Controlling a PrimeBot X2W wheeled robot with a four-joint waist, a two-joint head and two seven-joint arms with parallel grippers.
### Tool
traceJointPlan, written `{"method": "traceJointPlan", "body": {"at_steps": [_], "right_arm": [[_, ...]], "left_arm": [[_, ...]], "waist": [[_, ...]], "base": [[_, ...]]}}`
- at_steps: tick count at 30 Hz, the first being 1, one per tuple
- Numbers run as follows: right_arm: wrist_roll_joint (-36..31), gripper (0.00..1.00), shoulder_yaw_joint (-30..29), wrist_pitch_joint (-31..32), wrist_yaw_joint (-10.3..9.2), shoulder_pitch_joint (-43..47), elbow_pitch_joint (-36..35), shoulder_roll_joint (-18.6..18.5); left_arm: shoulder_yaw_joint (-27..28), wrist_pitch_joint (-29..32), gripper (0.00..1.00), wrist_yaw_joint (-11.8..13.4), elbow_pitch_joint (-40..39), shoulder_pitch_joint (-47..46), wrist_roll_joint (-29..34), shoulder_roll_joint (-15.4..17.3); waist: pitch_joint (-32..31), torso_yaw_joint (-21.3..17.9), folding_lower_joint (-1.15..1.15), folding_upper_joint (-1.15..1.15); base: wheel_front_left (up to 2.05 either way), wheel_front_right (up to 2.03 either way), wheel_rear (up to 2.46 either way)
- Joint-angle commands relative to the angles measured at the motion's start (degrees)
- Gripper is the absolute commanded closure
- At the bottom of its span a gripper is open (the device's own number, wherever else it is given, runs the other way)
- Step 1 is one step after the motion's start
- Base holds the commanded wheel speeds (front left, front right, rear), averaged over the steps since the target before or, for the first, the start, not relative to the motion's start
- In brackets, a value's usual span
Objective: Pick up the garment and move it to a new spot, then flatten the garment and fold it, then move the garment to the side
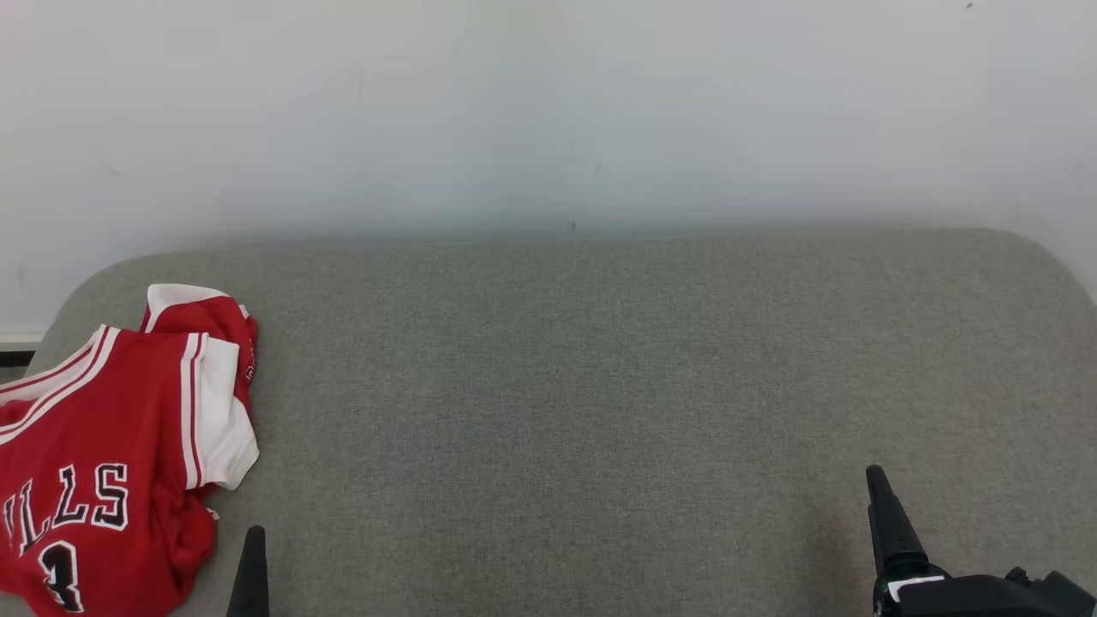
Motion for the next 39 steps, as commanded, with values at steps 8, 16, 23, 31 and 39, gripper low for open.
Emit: {"method": "traceJointPlan", "body": {"at_steps": [8, 16, 23, 31, 39], "right_arm": [[-9.3, 0.00, 0.6, -2.0, 0.27, 0.0, -1.4, -0.2], [-19.1, 0.00, 1.5, -3.6, 0.29, 0.5, -1.0, -0.3], [-26.7, 0.00, 2.6, -4.9, 0.31, 0.8, -0.7, -0.3], [-34.3, 0.00, 2.9, -6.2, 0.34, 1.1, 1.2, -0.3], [-40.0, 0.00, 3.4, -7.1, 0.35, 1.1, 3.3, -0.3]], "left_arm": [[-0.8, -2.0, 0.00, 0.7, -1.9, 1.3, 10.9, 0.4], [-1.6, -3.6, 0.00, 0.6, -1.7, 2.2, 21.0, 0.4], [-2.4, -4.9, 0.00, 0.5, -1.4, 2.8, 28.6, 0.5], [-3.3, -6.2, 0.00, 0.3, -1.7, 3.4, 37.1, 1.2], [-4.3, -7.3, 0.00, 0.0, -1.4, 3.6, 43.0, 2.1]], "waist": [[-0.7, 0.0, 0.00, 0.00], [-1.2, 0.0, 0.00, 0.00], [-1.7, -0.1, 0.00, 0.00], [-2.1, -0.1, 0.00, 0.00], [-2.5, -0.3, 0.00, 0.00]], "base": [[0.00, 0.00, 0.00], [0.00, 0.00, 0.00], [0.00, 0.00, 0.00], [0.00, 0.00, 0.00], [0.00, 0.00, 0.00]]}}
